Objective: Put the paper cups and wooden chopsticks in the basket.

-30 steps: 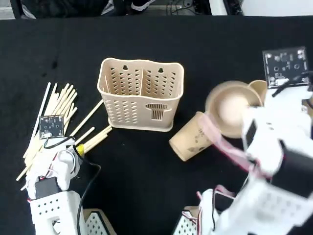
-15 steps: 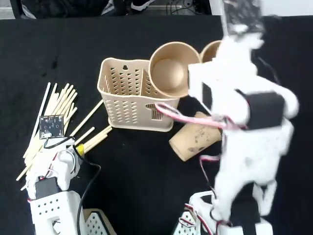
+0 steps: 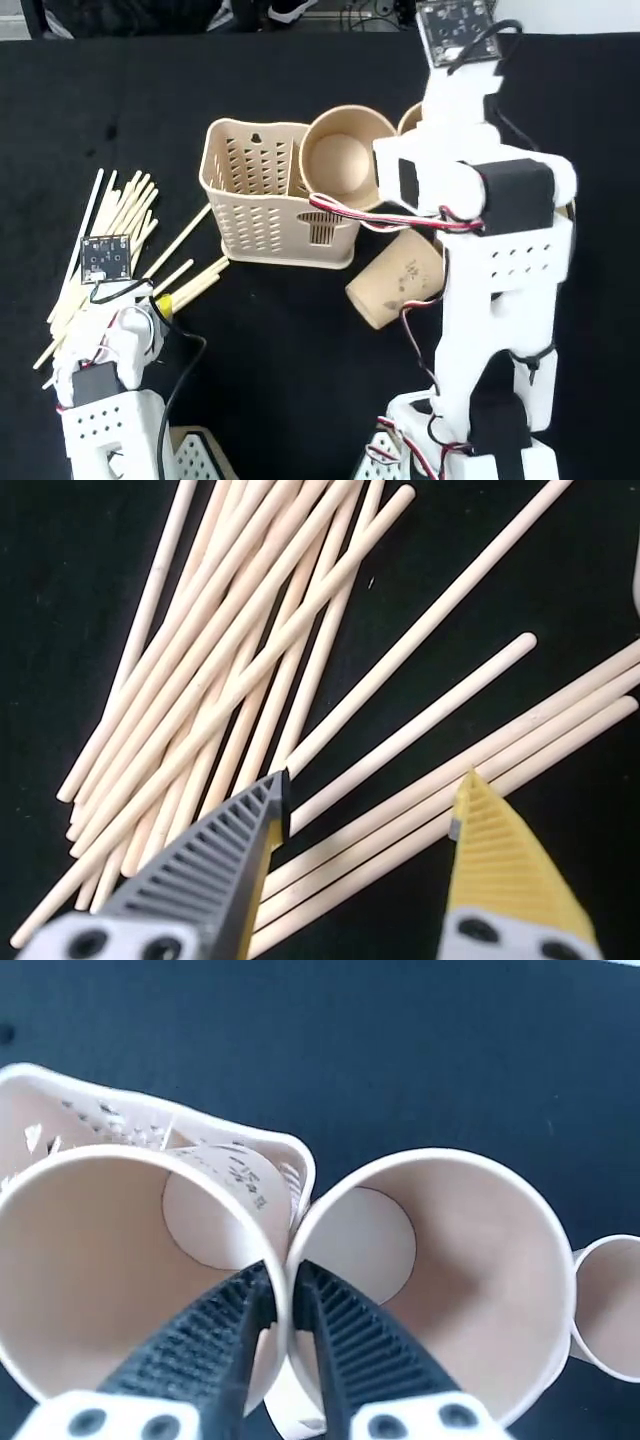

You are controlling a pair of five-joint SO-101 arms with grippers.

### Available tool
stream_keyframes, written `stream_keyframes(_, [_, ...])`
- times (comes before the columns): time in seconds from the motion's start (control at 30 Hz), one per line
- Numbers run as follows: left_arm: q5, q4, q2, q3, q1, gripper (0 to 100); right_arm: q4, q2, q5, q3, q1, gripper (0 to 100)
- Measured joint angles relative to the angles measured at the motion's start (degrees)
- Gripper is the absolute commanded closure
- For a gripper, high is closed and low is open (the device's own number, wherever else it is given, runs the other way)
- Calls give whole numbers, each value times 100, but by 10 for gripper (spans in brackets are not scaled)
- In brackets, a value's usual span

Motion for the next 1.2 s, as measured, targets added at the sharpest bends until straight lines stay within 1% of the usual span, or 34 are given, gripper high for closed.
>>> stream_keyframes(0.13, [0,0,0,0,0,734,0,0,114,167,0,906])
stream_keyframes(0.57, [0,0,0,0,0,734,-70,0,132,677,0,902])
stream_keyframes(0.73, [0,0,0,0,0,734,-79,0,519,677,0,902])
stream_keyframes(0.83, [0,0,0,0,0,734,-35,9,914,730,114,902])
stream_keyframes(0.97, [0,0,0,0,0,734,-18,9,1802,1187,554,902])
stream_keyframes(1.03, [0,0,0,0,0,734,-18,9,2347,1424,923,902])
stream_keyframes(1.13, [0,0,0,0,0,734,-53,9,3059,1644,1679,899])
stream_keyframes(1.2, [0,0,0,0,0,734,-246,9,3429,1741,2268,855])
